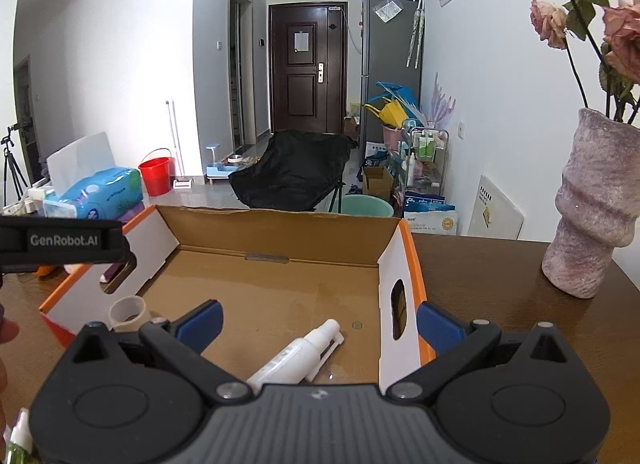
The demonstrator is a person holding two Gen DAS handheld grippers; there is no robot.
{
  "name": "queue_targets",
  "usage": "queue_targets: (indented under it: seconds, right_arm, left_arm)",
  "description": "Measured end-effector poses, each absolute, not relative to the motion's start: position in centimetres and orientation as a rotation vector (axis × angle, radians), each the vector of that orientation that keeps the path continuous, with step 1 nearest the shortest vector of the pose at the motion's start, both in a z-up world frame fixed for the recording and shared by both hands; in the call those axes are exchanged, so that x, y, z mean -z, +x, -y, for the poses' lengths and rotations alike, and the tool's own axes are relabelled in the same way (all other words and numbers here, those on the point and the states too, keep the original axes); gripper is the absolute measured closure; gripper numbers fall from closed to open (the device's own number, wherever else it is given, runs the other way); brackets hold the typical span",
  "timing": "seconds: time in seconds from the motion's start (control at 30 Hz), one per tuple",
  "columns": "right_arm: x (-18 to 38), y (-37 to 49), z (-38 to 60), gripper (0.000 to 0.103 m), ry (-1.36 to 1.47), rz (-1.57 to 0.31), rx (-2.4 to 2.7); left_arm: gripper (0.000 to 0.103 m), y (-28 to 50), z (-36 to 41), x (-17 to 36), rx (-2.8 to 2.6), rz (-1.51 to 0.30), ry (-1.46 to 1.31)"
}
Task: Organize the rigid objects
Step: 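Open both grippers to drop the tape roll and spray bottle into the box, then move the left gripper to the red lint brush while the right gripper approaches the purple cap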
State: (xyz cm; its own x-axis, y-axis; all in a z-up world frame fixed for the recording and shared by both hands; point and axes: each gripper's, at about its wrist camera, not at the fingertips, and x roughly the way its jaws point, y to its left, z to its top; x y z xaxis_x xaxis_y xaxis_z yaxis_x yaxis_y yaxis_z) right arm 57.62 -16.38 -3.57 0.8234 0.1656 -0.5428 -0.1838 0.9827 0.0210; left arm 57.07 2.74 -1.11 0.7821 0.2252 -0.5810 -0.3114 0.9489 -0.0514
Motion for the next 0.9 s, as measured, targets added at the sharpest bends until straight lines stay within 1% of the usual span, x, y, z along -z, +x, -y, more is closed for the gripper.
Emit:
queue_targets:
  seconds: [0.9]
  right_arm:
    - [1.2, 46.4, 18.6, 0.000, 0.012, -0.515, -0.166]
  left_arm:
    - [0.000, 45.6, -2.5, -1.1, -0.246, -0.562, -0.138]
